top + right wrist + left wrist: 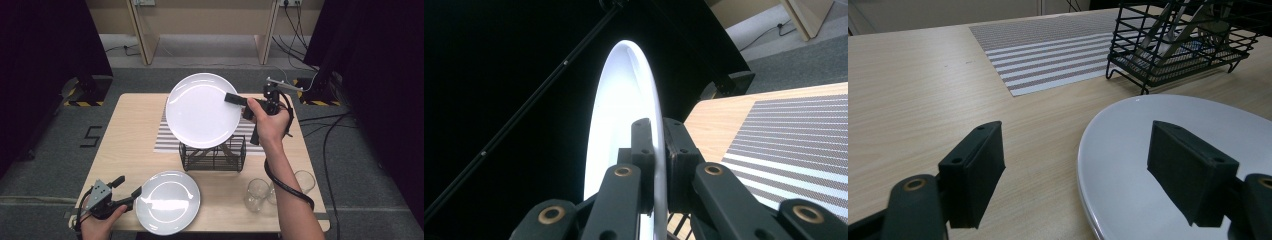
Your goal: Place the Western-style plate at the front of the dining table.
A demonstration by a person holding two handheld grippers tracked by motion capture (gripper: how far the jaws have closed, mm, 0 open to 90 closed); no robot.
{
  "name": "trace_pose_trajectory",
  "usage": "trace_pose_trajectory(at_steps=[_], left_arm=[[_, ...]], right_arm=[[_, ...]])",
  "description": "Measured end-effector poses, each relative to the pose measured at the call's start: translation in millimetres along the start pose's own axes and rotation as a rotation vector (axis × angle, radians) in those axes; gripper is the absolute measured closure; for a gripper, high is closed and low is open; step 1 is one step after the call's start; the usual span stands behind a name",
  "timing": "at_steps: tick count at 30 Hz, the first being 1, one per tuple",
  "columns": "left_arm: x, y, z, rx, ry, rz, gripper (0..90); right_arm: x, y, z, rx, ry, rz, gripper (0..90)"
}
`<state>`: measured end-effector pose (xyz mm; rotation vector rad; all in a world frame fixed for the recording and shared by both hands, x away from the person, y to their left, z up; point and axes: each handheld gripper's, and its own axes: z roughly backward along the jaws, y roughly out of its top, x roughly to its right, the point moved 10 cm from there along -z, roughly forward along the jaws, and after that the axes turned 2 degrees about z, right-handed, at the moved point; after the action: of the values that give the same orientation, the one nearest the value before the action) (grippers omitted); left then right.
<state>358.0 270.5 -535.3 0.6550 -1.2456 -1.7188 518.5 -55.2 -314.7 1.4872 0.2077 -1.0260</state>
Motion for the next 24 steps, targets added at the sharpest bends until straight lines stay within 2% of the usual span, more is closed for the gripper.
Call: trace_pose_trajectory(at_steps=[20,24], left_arm=[[0.3,-0.4,-0.4,-0.001,-0.002,0.002,22.3],[0.2,-0.4,-0.4,-0.001,-0.002,0.002,22.3]], right_arm=[[3.4,12.5,-0.2,0.014,0.007,-0.034,85.4],[3.3,15.1,-0.5,0.017,-0.001,-0.020,85.1]])
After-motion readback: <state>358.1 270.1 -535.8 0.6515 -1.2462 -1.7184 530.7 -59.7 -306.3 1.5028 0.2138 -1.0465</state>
